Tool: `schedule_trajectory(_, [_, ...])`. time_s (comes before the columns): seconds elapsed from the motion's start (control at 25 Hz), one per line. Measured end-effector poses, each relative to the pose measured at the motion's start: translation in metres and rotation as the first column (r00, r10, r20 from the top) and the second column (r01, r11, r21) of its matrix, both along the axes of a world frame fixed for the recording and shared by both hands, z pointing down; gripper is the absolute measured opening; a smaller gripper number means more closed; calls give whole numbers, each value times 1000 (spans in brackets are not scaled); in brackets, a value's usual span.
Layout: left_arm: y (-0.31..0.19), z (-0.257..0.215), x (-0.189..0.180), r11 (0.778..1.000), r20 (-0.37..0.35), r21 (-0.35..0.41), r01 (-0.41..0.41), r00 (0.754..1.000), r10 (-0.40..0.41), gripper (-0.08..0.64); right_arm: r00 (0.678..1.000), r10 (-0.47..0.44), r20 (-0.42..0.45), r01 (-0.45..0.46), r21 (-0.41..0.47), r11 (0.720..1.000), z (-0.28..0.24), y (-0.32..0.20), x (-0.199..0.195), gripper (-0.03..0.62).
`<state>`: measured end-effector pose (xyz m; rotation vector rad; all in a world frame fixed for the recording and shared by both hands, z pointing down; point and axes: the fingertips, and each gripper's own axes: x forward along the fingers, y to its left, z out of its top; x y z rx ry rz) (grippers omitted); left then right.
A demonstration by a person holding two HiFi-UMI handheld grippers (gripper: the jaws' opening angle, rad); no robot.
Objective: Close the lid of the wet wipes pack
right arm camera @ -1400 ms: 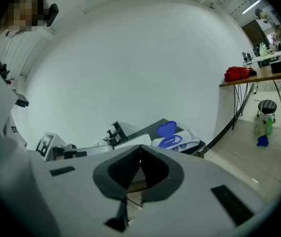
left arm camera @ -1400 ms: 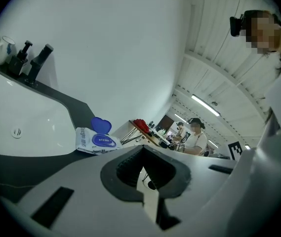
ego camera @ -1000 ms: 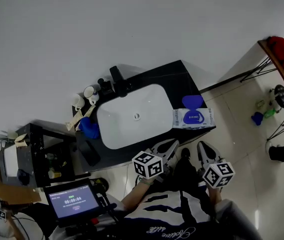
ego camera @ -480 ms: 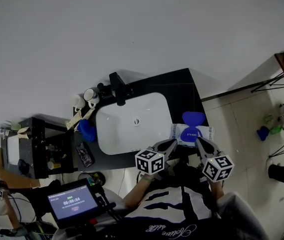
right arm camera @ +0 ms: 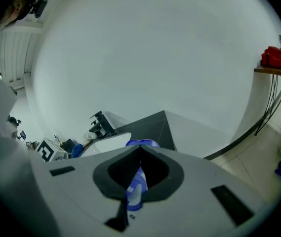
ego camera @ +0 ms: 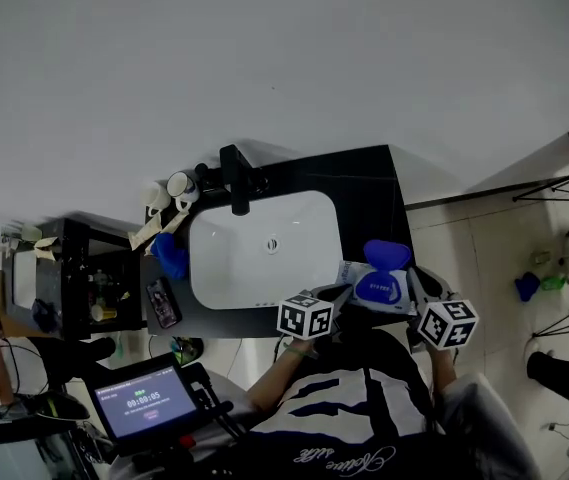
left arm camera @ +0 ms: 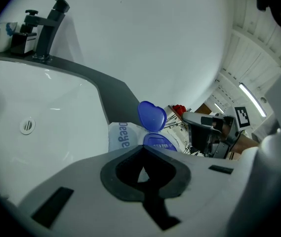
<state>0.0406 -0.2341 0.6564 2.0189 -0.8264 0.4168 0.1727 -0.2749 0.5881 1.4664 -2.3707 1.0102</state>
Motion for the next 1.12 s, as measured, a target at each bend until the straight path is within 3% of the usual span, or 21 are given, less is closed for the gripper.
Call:
schedule_trajectory(0.28, [-1, -3, 0, 999, 4, -50, 15, 1000, -15, 2, 995, -31, -99, 27, -46, 999, 15, -33, 23, -2])
schedule_trajectory(0.52, [-6, 11, -3, 997, 5, -76, 16, 1000, -16, 0, 984, -104, -145, 89, -106, 990, 54, -58, 19, -2])
schedule_trajectory(0.8, [-5, 12, -1, 998, 12, -70, 5, 1000, -4, 1, 984, -130, -125, 118, -99, 988, 51, -50, 13, -2])
schedule_trajectory(1.12, [1, -2, 1, 999, 8, -43, -9, 1000, 9, 0, 977, -183, -111, 176, -65, 982, 18, -7, 2, -2])
